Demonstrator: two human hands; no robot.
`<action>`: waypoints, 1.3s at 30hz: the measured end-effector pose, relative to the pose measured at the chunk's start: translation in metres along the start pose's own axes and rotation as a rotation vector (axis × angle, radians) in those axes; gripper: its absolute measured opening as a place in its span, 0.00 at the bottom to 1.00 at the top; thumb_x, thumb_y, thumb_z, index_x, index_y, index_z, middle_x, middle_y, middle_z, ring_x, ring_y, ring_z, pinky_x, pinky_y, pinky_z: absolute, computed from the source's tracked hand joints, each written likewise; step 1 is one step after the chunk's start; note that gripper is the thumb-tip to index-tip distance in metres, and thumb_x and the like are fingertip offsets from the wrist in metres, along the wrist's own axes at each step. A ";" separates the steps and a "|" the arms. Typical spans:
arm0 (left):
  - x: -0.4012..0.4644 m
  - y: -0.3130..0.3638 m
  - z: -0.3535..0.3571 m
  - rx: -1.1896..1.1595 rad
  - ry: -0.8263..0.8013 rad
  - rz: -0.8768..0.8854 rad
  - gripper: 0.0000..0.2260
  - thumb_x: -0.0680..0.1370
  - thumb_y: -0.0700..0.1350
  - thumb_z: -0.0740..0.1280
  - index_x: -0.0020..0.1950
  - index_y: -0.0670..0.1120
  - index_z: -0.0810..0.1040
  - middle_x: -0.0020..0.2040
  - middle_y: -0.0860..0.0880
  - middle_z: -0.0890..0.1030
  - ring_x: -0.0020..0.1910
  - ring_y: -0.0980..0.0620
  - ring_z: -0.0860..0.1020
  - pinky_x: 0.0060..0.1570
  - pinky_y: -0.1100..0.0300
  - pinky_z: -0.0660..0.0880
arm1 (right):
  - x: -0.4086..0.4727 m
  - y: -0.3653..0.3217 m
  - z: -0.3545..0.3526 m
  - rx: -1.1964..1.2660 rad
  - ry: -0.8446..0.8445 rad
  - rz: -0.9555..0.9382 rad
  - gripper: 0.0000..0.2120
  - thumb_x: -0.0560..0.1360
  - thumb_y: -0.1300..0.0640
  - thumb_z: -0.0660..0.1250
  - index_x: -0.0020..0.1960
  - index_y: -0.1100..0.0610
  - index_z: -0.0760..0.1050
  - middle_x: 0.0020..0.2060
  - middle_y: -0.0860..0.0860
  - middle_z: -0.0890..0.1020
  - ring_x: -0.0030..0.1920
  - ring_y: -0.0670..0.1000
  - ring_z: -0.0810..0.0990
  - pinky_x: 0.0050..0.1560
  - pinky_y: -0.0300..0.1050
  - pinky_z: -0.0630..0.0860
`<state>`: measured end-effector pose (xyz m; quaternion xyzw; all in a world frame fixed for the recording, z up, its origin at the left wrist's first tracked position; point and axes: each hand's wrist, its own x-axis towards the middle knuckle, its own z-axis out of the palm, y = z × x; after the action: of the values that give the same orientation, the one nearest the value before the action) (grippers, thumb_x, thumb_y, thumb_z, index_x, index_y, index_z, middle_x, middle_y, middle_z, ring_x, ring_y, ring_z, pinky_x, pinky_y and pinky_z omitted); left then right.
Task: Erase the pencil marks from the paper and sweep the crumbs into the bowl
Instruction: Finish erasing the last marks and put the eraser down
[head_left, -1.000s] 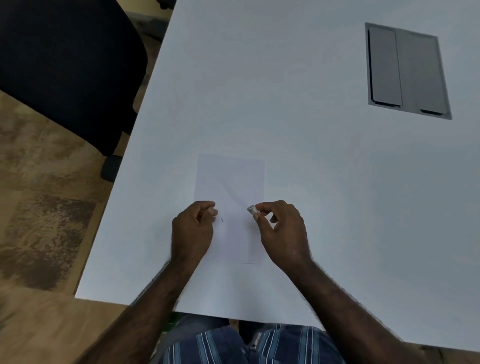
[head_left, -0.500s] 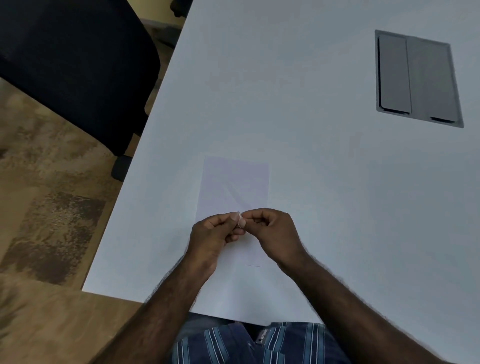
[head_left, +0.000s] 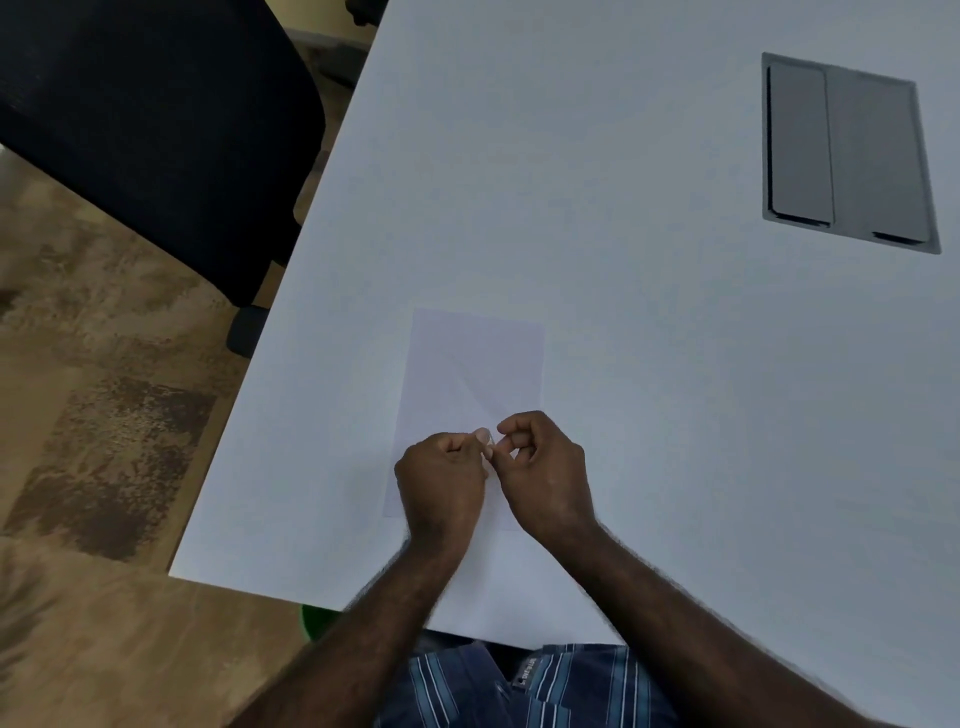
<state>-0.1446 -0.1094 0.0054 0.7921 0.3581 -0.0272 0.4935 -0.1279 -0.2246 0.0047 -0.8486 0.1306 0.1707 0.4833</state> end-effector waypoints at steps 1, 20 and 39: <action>0.001 -0.002 0.000 0.038 0.005 0.064 0.10 0.81 0.50 0.74 0.47 0.45 0.90 0.38 0.53 0.88 0.36 0.57 0.84 0.39 0.74 0.75 | 0.002 0.000 0.000 0.027 -0.001 0.020 0.09 0.79 0.52 0.78 0.56 0.48 0.80 0.44 0.43 0.86 0.41 0.37 0.81 0.38 0.27 0.75; 0.027 -0.032 -0.017 0.260 -0.156 0.357 0.15 0.83 0.45 0.71 0.70 0.45 0.81 0.66 0.48 0.85 0.65 0.49 0.82 0.67 0.61 0.73 | 0.026 0.011 -0.010 0.116 0.061 0.053 0.08 0.79 0.52 0.78 0.56 0.48 0.83 0.44 0.41 0.85 0.44 0.33 0.82 0.42 0.26 0.74; 0.106 -0.012 -0.014 -0.094 -0.130 0.027 0.06 0.83 0.42 0.70 0.54 0.49 0.86 0.47 0.51 0.88 0.42 0.50 0.86 0.53 0.49 0.84 | 0.044 0.031 0.025 -0.293 0.104 -0.365 0.17 0.82 0.53 0.71 0.69 0.54 0.81 0.66 0.49 0.84 0.67 0.50 0.79 0.71 0.43 0.70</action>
<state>-0.0776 -0.0381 -0.0385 0.7694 0.3155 -0.0550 0.5527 -0.1045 -0.2209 -0.0499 -0.9270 -0.0263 0.0538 0.3703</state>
